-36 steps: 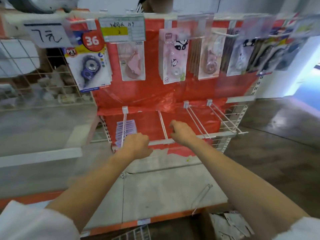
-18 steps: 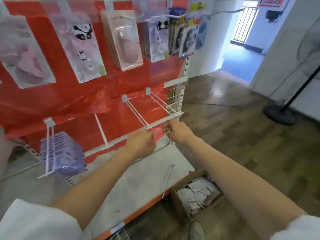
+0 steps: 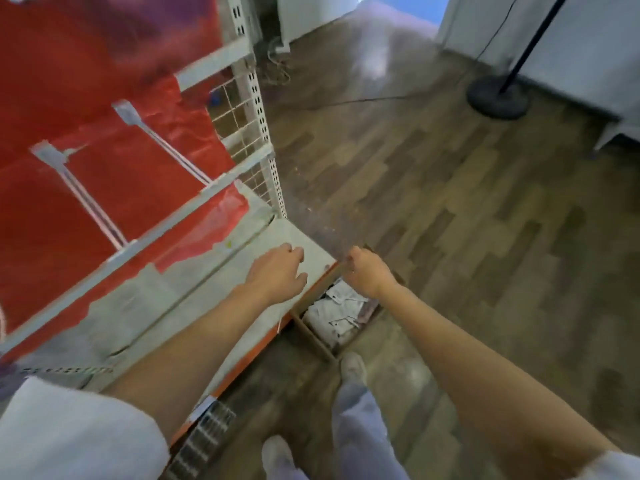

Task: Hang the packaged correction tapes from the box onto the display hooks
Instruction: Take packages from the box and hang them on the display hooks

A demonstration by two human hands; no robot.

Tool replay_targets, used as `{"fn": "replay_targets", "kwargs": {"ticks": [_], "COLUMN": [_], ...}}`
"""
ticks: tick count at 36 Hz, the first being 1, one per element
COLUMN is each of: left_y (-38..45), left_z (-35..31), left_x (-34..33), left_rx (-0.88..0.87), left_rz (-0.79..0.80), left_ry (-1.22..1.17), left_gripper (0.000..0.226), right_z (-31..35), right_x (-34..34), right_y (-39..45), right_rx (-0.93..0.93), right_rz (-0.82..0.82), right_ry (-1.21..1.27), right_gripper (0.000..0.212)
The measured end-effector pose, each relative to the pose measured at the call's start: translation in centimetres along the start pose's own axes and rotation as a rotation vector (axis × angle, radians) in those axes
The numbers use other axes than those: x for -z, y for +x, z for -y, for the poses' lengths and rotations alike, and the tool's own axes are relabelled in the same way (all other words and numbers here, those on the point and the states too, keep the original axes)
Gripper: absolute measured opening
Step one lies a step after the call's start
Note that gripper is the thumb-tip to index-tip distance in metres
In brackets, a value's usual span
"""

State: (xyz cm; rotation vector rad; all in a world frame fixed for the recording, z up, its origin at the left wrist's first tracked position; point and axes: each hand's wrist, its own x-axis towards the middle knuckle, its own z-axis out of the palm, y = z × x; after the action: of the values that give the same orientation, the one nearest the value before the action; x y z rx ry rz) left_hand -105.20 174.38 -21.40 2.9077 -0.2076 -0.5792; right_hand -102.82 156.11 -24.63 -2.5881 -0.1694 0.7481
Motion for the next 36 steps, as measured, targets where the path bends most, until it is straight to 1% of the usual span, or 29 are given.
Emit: {"fn": "replay_targets", "kwargs": {"ticks": [5, 9, 12, 15, 18, 21, 24, 26, 30, 33, 36], "left_y": [5.4, 9.0, 11.2, 12.9, 14.5, 16.3, 17.9, 19.0, 21.3, 23.6, 25.9], "left_z": [-3.9, -6.8, -8.2, -8.4, -8.0, -7.1, -5.9, -4.9, -2.4, -0.3, 1.8], "left_x": [-4.1, -7.8, -10.0, -11.7, -13.3, -15.6, -18.8, -21.4, -27.5, -32.0, -36.1], "left_rx": [0.027, 0.023, 0.028, 0.050, 0.092, 0.117, 0.136, 0.138, 0.147, 0.137, 0.137], "left_rz": [0.125, 0.232, 0.264, 0.280, 0.282, 0.286, 0.312, 0.328, 0.355, 0.352, 0.286], "left_ry": [-0.018, -0.027, -0.051, -0.071, -0.084, -0.115, -0.160, -0.185, -0.202, -0.191, -0.207], "left_gripper": [0.038, 0.039, 0.037, 0.038, 0.040, 0.039, 0.039, 0.038, 0.035, 0.035, 0.030], "right_z": [-7.2, -12.3, -15.8, -17.4, -18.5, -19.5, -20.4, -21.0, -22.7, -24.3, -25.8], "right_x": [-3.3, -5.8, -7.8, -8.6, -9.7, -11.6, -13.8, -15.9, -20.9, -25.0, -29.0], "right_y": [3.0, 5.3, 7.8, 9.5, 11.2, 13.1, 14.7, 15.9, 19.4, 23.4, 27.4], "right_rx": [-0.100, -0.169, -0.197, -0.231, -0.270, -0.297, -0.339, -0.350, -0.406, -0.417, -0.437], "right_rz": [0.082, 0.135, 0.165, 0.173, 0.200, 0.227, 0.261, 0.272, 0.279, 0.304, 0.299], "right_ry": [0.054, 0.118, 0.156, 0.192, 0.242, 0.293, 0.326, 0.341, 0.372, 0.381, 0.392], "right_gripper": [0.040, 0.032, 0.028, 0.028, 0.026, 0.034, 0.037, 0.034, 0.023, 0.032, 0.035]}}
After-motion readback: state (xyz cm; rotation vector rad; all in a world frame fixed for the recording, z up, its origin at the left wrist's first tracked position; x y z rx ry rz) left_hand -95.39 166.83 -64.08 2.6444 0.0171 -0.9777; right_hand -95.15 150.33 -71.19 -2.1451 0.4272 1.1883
